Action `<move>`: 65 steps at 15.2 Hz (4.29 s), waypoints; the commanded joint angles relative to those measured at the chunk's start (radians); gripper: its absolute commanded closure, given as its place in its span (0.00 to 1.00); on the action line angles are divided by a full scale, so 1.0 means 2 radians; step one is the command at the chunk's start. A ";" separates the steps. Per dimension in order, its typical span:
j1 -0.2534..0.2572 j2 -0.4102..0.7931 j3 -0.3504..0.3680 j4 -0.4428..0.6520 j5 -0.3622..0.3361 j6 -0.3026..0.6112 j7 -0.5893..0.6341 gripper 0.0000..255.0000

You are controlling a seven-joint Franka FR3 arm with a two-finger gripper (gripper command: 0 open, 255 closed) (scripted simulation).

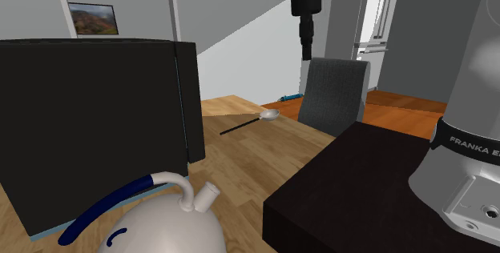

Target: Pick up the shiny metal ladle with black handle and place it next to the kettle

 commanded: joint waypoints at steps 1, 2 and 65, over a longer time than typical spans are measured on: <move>0.003 0.032 -0.009 -0.001 -0.012 0.044 -0.031 0.00; 0.004 0.051 -0.014 0.001 -0.018 0.066 -0.047 0.00; -0.049 0.503 0.028 0.265 -0.040 0.387 -0.398 1.00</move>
